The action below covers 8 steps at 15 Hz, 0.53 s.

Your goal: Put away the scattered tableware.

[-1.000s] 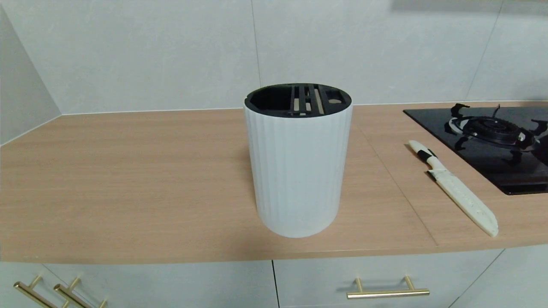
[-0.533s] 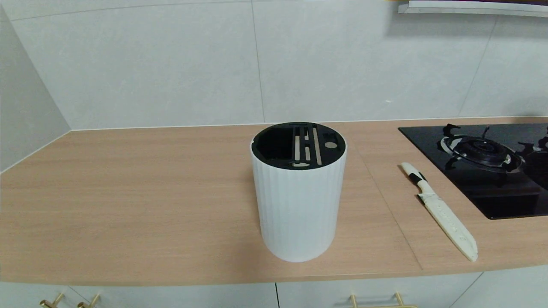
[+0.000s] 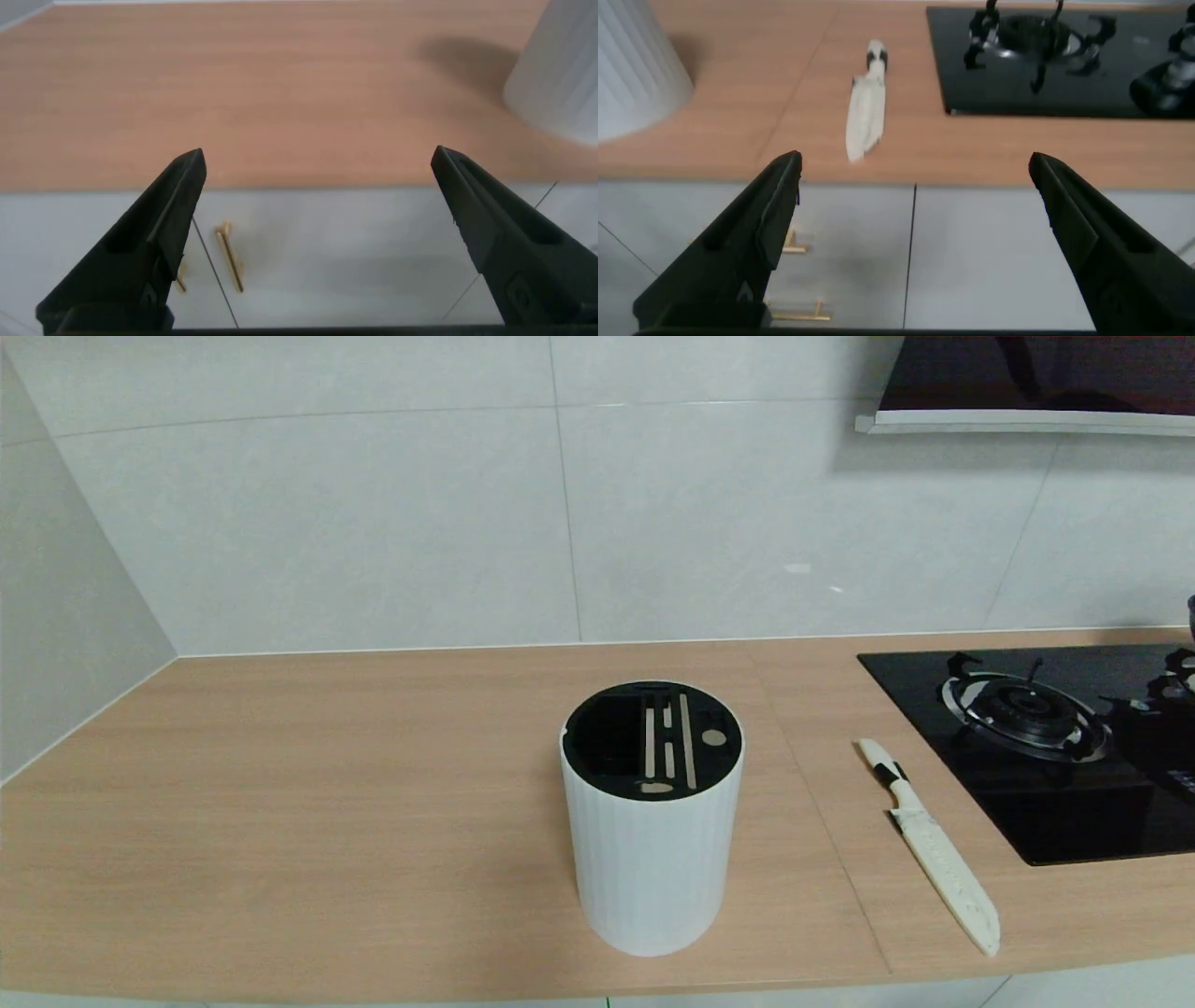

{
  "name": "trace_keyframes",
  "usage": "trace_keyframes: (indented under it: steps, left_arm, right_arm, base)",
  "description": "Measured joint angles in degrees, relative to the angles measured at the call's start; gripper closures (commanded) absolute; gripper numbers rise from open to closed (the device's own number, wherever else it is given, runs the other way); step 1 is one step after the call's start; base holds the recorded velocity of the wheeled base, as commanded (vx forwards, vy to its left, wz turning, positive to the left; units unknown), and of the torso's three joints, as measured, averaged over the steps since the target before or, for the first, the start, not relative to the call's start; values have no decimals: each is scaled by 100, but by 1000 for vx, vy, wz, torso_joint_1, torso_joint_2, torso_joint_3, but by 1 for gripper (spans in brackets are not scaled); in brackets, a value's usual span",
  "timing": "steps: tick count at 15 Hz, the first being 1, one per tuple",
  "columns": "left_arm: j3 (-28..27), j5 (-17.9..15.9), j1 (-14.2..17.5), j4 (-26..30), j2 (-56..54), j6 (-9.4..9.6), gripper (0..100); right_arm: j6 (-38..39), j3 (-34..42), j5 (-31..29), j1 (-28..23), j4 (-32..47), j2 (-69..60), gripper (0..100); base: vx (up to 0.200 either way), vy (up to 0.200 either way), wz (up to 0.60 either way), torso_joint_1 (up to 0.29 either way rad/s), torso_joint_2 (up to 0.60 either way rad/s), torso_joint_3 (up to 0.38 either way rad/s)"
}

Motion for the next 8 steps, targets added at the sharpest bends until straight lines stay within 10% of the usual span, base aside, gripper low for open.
trace_keyframes:
  steps: [8]
  left_arm:
    - [0, 2, 0, 2, 0, -1, 0]
  right_arm:
    - [2, -2, 0, 0, -2, 0, 0]
  base:
    - [0, 0, 0, 253, -528, -276]
